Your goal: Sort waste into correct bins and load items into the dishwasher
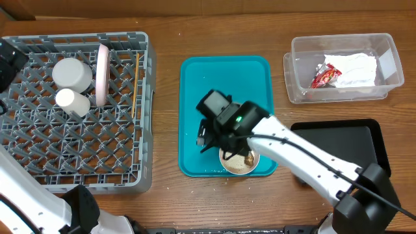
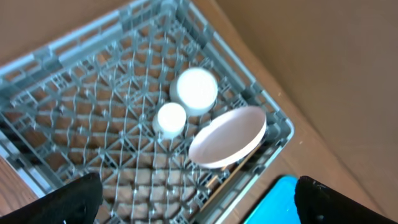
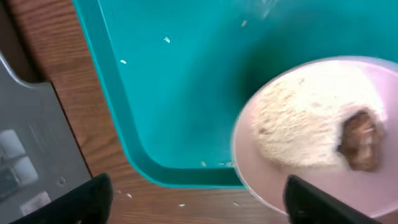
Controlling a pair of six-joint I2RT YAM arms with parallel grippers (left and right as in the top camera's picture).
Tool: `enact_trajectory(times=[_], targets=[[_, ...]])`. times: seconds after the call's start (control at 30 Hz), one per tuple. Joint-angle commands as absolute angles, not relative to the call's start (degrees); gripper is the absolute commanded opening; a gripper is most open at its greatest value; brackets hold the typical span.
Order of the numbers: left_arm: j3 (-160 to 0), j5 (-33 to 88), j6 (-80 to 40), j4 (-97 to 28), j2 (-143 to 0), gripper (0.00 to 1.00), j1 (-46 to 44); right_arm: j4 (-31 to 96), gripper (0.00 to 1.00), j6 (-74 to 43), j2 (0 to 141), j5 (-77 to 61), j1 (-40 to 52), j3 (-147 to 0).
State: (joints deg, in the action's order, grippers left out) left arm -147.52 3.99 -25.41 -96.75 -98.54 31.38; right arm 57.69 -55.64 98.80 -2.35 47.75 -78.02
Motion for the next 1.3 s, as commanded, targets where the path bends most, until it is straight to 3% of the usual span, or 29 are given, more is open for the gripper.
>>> enact_trajectory(times=[0.0, 0.13, 0.27, 0.47, 0.67, 0.87, 1.07, 1.27], targets=[[-144.2, 5.4, -26.8, -96.8, -98.1, 1.00, 31.5, 55.3, 0.83, -60.4, 98.7, -1.3, 50.7, -75.7], [-140.7, 5.4, -26.8, -96.8, -98.1, 1.00, 31.5, 55.6, 0.76, -61.5, 102.1, 2.8, 51.7, -75.7], [-139.3, 5.4, -26.8, -96.8, -98.1, 1.00, 31.5, 55.2, 0.61, -59.4, 106.0, 2.9, 51.8, -75.7], [-139.2, 5.4, -26.8, -96.8, -98.1, 1.00, 31.5, 55.2, 0.55, -56.5, 106.7, 3.2, 51.8, -75.9], [-139.2, 5.4, -26.8, -96.8, -98.1, 1.00, 31.5, 55.8, 0.39, -55.0, 107.5, 4.9, 51.8, -75.9], [-139.2, 5.4, -26.8, -96.8, -98.1, 1.00, 31.5, 54.8, 0.34, -53.5, 109.8, 3.2, 52.1, -75.9], [-139.2, 5.4, -26.8, -96.8, -98.1, 1.00, 31.5, 55.7, 0.13, -53.1, 110.7, 2.9, 52.1, -77.2], [-139.2, 5.4, -26.8, -96.8, -98.1, 1.00, 31.5, 60.1, 0.04, -53.1, 110.7, 5.1, 52.1, -81.1]])
